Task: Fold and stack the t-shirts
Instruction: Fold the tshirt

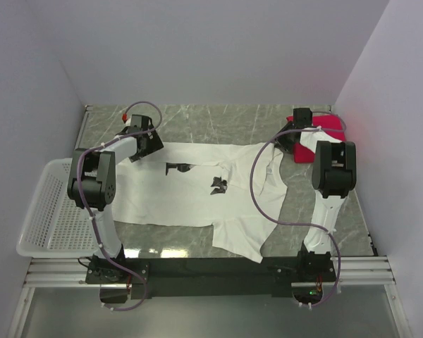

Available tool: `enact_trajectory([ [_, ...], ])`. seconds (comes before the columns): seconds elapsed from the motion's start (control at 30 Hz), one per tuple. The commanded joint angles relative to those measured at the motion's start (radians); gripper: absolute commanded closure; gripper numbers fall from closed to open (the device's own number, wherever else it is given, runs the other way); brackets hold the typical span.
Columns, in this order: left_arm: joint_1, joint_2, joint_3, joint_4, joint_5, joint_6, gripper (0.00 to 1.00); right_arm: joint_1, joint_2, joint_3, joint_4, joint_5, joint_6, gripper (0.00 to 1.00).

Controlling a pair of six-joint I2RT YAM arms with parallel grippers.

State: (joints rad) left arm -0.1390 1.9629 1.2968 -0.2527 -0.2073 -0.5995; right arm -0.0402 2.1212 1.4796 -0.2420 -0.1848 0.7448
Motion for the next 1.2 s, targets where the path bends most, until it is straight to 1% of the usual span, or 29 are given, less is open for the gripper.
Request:
enact_trajectory([
  [0.0,0.003,0.037,0.027,-0.019,0.006,-0.023,0.02,-0.006,0.006,0.050,-0.017,0.004,0.018,0.64],
  [0.03,0.003,0.037,0.029,-0.022,0.008,-0.025,0.02,-0.007,0.005,0.048,-0.016,0.007,0.016,0.67],
  [0.07,0.006,0.039,0.029,-0.023,0.008,-0.029,0.02,-0.006,0.003,0.048,-0.020,0.014,0.015,0.77],
  [0.13,0.009,0.042,0.032,-0.028,0.012,-0.034,0.02,-0.007,-0.004,0.048,-0.023,0.047,0.011,0.89],
  [0.17,0.013,0.044,0.033,-0.031,0.014,-0.040,0.02,-0.007,-0.009,0.045,-0.028,0.062,0.010,0.99],
  [0.37,0.024,0.089,0.094,-0.074,0.046,-0.072,0.02,-0.044,-0.049,0.022,-0.013,0.162,0.025,1.00],
  [0.47,0.024,0.114,0.130,-0.085,0.066,-0.085,0.02,-0.066,-0.052,0.031,-0.011,0.174,0.016,1.00],
  [0.63,0.024,0.128,0.153,-0.056,0.121,-0.097,0.01,-0.078,-0.030,0.093,-0.034,0.177,-0.024,1.00],
  [0.77,0.024,0.105,0.165,-0.034,0.132,-0.092,0.00,-0.084,-0.015,0.133,-0.042,0.183,-0.061,1.00],
  [0.87,0.024,0.059,0.173,-0.034,0.106,-0.082,0.00,-0.087,-0.009,0.165,-0.052,0.203,-0.081,1.00],
  [0.9,0.024,0.045,0.170,-0.036,0.094,-0.080,0.00,-0.087,-0.010,0.172,-0.059,0.214,-0.085,1.00],
  [0.97,0.024,-0.013,0.161,-0.054,0.068,-0.080,0.01,-0.087,-0.017,0.185,-0.071,0.228,-0.097,0.93],
  [1.0,0.024,-0.036,0.142,-0.062,0.033,-0.082,0.00,-0.087,-0.035,0.188,-0.075,0.226,-0.102,0.89],
  [1.03,0.024,-0.059,0.130,-0.081,0.014,-0.088,0.01,-0.086,-0.050,0.174,-0.082,0.228,-0.107,0.82],
  [1.07,0.024,-0.111,0.116,-0.095,-0.006,-0.094,0.01,-0.084,-0.069,0.159,-0.080,0.231,-0.108,0.79],
  [1.1,0.024,-0.139,0.086,-0.106,-0.036,-0.101,0.00,-0.075,-0.116,0.137,-0.077,0.235,-0.110,0.70],
  [1.13,0.022,-0.165,0.069,-0.134,-0.050,-0.106,0.01,-0.069,-0.144,0.093,-0.083,0.240,-0.114,0.66],
  [1.17,0.021,-0.223,0.050,-0.149,-0.061,-0.111,0.01,-0.064,-0.171,0.068,-0.089,0.245,-0.114,0.63],
])
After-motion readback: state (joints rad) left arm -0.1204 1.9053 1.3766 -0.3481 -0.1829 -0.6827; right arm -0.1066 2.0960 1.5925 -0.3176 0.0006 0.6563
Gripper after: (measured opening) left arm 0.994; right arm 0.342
